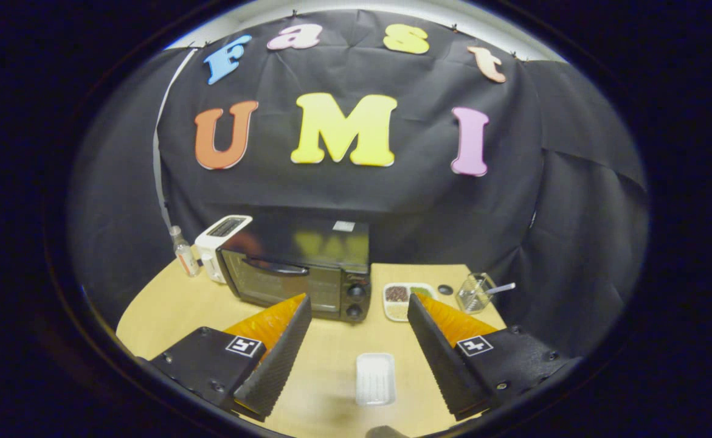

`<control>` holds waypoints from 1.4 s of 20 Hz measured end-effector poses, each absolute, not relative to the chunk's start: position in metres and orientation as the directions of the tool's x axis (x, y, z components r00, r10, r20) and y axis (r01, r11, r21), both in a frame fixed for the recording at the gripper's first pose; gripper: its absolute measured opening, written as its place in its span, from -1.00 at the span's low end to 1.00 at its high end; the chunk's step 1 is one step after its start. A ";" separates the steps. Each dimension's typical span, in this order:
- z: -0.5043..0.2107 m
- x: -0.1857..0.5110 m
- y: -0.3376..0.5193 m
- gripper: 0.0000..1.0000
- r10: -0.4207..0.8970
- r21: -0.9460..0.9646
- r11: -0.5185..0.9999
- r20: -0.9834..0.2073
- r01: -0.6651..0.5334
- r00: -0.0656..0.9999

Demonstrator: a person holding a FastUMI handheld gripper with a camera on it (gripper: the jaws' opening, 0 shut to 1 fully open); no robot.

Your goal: Open the toaster oven, put the food inside, and close the toaster oven door.

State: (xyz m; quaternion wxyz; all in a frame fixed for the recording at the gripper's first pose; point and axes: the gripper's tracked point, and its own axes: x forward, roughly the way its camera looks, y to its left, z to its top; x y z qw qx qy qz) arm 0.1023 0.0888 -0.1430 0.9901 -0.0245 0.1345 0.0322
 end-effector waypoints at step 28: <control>-0.016 0.011 -0.043 1.00 0.076 0.060 0.995 0.061 -0.080 0.995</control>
